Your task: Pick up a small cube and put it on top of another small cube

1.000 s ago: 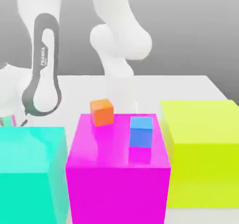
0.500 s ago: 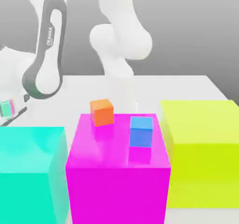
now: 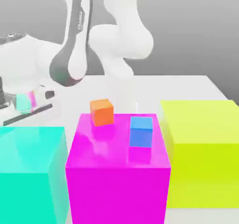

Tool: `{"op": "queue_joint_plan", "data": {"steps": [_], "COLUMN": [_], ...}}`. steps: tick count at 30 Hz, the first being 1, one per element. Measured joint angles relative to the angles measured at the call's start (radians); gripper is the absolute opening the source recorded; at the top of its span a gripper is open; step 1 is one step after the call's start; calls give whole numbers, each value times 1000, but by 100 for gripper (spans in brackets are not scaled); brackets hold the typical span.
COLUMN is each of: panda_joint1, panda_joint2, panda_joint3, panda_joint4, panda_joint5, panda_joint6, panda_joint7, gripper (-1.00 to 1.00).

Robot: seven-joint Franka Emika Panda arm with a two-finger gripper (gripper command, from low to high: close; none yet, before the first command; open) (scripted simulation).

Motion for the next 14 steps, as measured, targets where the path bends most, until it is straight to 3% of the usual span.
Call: {"op": "queue_joint_plan", "data": {"steps": [5, 11, 12, 14], "panda_joint1": [9, 17, 16, 16], "panda_joint2": [-51, 125, 151, 151], "panda_joint3": [38, 48, 51, 51], "panda_joint4": [-31, -29, -28, -28], "panda_joint5": [-5, 33, 41, 41], "panda_joint6": [-20, 154, 178, 178], "panda_joint7": [224, 236, 231, 231], "gripper": [-100, -100, 100, 100]}}
